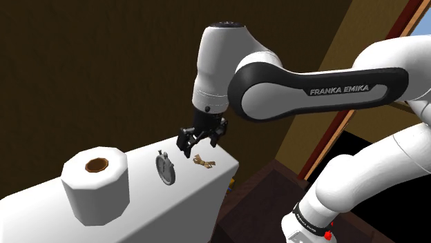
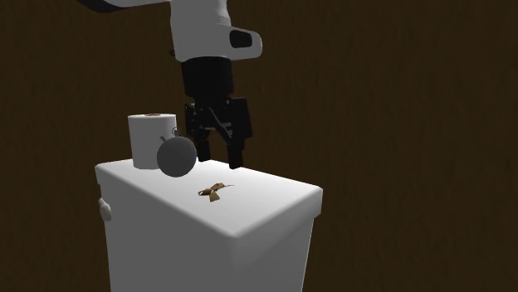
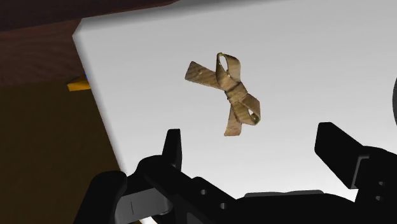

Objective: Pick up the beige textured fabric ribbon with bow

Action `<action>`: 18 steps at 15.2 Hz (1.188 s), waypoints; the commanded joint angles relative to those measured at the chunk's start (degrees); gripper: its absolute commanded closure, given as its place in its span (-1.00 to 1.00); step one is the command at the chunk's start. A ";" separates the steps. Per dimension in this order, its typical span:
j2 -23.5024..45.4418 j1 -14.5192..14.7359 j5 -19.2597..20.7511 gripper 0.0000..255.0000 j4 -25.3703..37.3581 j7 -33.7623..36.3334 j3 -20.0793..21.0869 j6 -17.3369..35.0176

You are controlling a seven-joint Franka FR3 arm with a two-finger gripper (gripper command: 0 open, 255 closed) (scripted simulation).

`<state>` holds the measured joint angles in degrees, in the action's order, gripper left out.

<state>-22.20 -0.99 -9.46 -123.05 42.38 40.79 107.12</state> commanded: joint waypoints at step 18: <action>1.19 -0.14 0.21 1.00 -3.18 0.94 1.39 4.33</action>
<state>-20.85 -1.15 -9.17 -126.10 43.46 42.36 111.94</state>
